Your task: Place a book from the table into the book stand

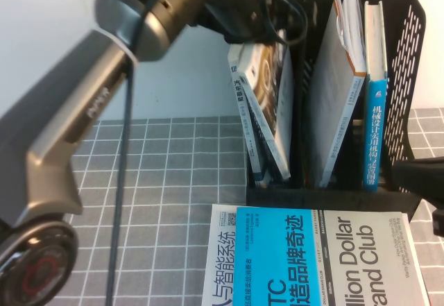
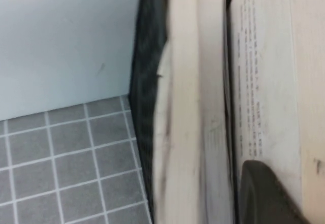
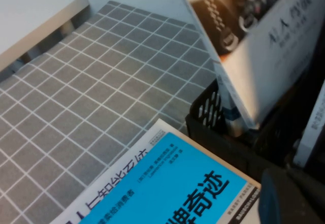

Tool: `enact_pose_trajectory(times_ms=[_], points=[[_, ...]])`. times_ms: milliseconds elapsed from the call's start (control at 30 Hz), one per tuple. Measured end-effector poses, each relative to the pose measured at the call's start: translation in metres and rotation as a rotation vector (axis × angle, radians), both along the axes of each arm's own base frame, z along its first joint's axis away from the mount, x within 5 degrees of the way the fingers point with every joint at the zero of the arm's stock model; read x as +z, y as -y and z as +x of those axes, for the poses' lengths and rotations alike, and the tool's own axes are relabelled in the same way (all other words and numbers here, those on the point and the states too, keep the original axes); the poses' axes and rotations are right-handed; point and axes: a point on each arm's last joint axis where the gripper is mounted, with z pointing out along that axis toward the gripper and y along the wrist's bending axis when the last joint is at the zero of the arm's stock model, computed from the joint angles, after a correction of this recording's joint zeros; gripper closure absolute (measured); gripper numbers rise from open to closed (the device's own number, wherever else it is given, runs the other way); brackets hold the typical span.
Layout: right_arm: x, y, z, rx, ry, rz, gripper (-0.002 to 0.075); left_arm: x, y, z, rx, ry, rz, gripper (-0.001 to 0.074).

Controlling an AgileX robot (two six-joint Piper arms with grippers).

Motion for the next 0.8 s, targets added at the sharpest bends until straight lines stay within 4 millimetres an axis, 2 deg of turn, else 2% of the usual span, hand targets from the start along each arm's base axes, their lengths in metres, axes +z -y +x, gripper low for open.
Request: enact_pose_trajectory(times_ms=[133,267,433,533,600,700,800], points=[[0.0,-0.001,-0.001,0.01,-0.006,0.003,0.0729,-0.015,0.009,0.007,-0.052,-0.009,0.024,0.0636],[0.0,-0.001,-0.001,0.01,-0.006,0.003,0.0729,-0.016,0.011,0.008,-0.082,0.008,0.038,0.0603],[-0.004,-0.001,-0.001,0.014,-0.019,0.002,0.0729,-0.007,0.007,0.01,-0.088,0.059,0.012,0.0437],[-0.009,-0.002,0.001,0.025,-0.051,-0.001,0.0729,-0.005,-0.001,0.013,-0.093,0.044,0.0,0.03],[-0.014,-0.004,0.004,0.034,-0.077,-0.003,0.0729,-0.004,-0.009,0.015,-0.087,0.03,-0.004,0.0252],[-0.022,-0.007,0.008,0.066,-0.122,-0.004,0.0729,0.003,-0.022,0.016,-0.065,0.03,-0.005,0.0276],[-0.03,-0.013,0.012,0.146,-0.145,0.011,0.0729,0.023,-0.038,0.009,-0.051,0.07,-0.002,0.0428]])
